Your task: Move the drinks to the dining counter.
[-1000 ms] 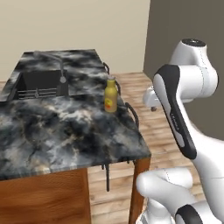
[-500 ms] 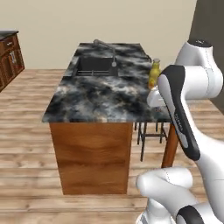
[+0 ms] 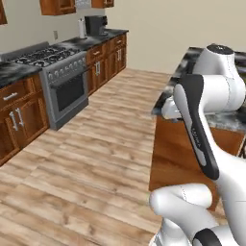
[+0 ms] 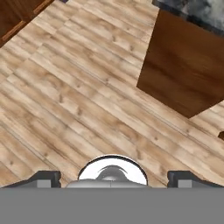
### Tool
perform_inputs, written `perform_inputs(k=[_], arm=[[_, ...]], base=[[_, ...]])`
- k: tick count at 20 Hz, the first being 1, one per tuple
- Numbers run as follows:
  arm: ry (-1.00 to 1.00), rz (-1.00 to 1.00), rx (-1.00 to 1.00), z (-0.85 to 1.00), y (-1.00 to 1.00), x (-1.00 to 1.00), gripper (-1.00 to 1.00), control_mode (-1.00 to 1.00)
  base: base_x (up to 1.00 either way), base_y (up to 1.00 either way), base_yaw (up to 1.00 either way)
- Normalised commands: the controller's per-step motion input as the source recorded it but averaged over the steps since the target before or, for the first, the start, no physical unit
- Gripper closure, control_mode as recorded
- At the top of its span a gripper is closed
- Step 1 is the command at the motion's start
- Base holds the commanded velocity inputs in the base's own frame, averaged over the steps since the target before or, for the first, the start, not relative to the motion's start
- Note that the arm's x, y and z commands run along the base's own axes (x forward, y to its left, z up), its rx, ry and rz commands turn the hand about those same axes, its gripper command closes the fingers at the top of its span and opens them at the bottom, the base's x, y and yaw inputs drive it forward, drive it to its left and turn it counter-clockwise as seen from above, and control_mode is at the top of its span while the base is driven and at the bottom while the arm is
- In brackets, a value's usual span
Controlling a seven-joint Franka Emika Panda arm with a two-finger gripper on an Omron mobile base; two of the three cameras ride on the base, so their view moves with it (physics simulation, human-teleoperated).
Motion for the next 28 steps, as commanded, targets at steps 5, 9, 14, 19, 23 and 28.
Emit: perform_inputs(k=[5, 9, 14, 19, 23, 28], arm=[[0.00, 0.00, 0.00, 0.00, 0.00, 0.00, -1.00, 1.00], [0.00, 0.00, 0.00, 0.00, 0.00, 0.00, -1.00, 1.00], [0.00, 0.00, 0.00, 0.00, 0.00, 0.00, -1.00, 1.00], [0.00, 0.00, 0.00, 0.00, 0.00, 0.00, -1.00, 1.00], [0.00, 0.00, 0.00, 0.00, 0.00, 0.00, -1.00, 1.00], [0.00, 0.00, 0.00, 0.00, 0.00, 0.00, -1.00, 1.00]], base=[[0.56, 0.81, 0.55], [0.93, 0.53, 0.45], [0.99, 0.55, 0.49], [1.00, 0.41, 0.49], [0.97, 0.04, 0.36], [0.90, -0.26, 0.25]])
